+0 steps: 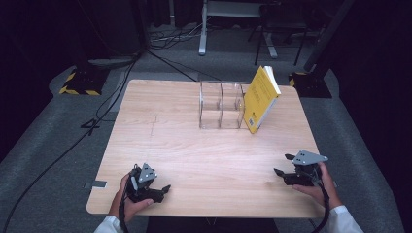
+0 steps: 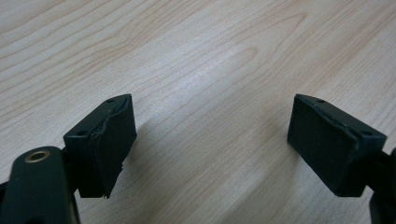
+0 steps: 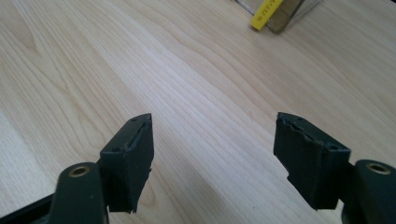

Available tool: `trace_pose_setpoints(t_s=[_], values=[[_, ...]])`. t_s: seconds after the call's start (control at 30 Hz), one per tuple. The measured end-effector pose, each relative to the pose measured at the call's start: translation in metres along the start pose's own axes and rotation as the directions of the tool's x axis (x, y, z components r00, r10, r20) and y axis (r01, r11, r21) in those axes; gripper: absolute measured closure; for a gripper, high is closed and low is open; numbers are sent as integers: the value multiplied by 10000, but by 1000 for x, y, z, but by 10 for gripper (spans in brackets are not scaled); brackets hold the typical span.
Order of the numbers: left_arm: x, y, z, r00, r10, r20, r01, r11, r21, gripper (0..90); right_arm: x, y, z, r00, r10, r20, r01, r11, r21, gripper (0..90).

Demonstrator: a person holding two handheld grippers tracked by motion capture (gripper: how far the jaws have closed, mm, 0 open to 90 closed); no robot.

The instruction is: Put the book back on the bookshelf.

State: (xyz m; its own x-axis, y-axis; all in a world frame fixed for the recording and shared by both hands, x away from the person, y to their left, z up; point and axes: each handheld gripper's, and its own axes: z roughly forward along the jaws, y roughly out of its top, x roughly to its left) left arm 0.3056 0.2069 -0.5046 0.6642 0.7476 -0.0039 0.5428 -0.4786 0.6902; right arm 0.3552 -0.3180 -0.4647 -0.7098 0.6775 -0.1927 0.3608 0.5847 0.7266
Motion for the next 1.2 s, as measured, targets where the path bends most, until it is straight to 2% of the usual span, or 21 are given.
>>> trace_pose_setpoints(t_s=[0.1,0.33,0.37,0.53,0.67,0.8,0.87,0.97,1.13,1.2], values=[[-1,0,1,9999,-149,-8,149,9999,-5,158,-1,-7,-1,9998,186,-22,-186,9998,45,295],[-1,0,1,9999,-156,-12,156,9999,-6,157,-5,-26,-3,9977,677,15,-677,9976,164,291],[-1,0,1,9999,-159,-11,159,9999,-6,157,-6,-32,-4,9962,871,55,-872,9960,179,290],[-1,0,0,9999,-164,-13,164,9999,-3,157,-8,-43,-7,9925,1223,29,-1223,9924,151,281],[-1,0,1,9999,-164,-12,164,9999,-3,157,-12,-52,-10,9856,1682,179,-1684,9857,71,275],[-1,0,0,9999,-155,-19,155,9999,-3,157,-14,-57,-11,9821,1867,240,-1868,9824,32,273],[-1,0,0,9999,-130,-32,130,9999,-4,157,-15,-62,-13,9767,2139,187,-2140,9768,49,273],[-1,0,1,9998,-187,2,187,9998,-7,157,-16,-67,-13,9727,2301,317,-2305,9730,88,265],[-1,0,0,9999,-117,-23,117,9999,1,157,-20,-71,-13,9619,2724,238,-2726,9621,69,250],[-1,0,0,9999,-111,-25,111,9999,7,157,-21,-71,-13,9615,2740,208,-2742,9616,95,247]])
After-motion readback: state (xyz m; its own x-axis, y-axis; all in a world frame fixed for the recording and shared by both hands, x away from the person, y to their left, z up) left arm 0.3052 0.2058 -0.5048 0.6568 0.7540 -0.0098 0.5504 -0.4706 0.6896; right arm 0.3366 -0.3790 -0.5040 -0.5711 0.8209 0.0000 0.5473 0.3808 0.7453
